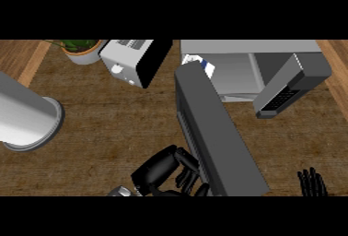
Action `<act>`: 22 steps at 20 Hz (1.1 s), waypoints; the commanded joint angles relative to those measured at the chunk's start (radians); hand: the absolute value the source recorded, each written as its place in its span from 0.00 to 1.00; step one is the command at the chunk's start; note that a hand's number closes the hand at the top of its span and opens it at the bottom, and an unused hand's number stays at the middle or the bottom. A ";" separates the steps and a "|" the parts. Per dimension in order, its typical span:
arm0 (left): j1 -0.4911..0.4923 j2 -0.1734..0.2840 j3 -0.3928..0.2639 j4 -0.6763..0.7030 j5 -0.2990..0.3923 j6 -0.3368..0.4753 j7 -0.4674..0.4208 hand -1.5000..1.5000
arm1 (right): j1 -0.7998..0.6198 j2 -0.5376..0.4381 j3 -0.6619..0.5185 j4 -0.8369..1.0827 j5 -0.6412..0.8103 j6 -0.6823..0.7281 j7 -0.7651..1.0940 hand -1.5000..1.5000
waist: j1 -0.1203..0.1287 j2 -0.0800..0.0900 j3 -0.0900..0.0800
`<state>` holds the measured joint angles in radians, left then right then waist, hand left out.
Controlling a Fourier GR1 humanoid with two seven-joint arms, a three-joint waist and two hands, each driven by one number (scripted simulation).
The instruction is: Pick up the milk, place it into the microwave and close the microwave
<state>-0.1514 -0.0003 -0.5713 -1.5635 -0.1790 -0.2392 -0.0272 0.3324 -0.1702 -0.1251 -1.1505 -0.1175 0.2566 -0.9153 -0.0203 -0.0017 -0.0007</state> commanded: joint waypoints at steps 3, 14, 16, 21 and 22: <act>-0.194 0.000 -0.165 0.228 0.033 0.195 0.013 1.00 | 0.048 -0.019 0.040 -0.117 -0.048 0.114 -0.032 0.00 | -0.019 0.005 0.000; -0.401 0.000 -0.406 0.406 0.332 0.511 0.051 1.00 | 0.129 -0.078 0.126 -0.427 -0.142 0.161 0.066 0.00 | -0.104 0.014 -0.002; -0.407 0.000 -0.401 0.421 0.393 0.564 0.009 1.00 | 0.148 -0.089 0.146 -0.463 -0.153 0.173 0.083 0.00 | -0.125 0.019 -0.003; -0.473 0.001 -0.348 0.442 0.521 0.629 -0.098 0.00 | 0.129 -0.141 0.135 -0.530 -0.190 0.171 0.136 0.00 | -0.171 0.033 -0.006; -0.483 0.001 -0.357 0.438 0.539 0.658 -0.103 0.00 | 0.121 -0.133 0.148 -0.534 -0.184 0.162 0.140 0.00 | -0.178 0.034 -0.005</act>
<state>-0.5872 0.0020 -0.9260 -1.1621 0.2905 0.3606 -0.0769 0.4539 -0.2800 0.0147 -1.6359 -0.2827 0.3678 -0.7729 -0.1672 0.0239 -0.0060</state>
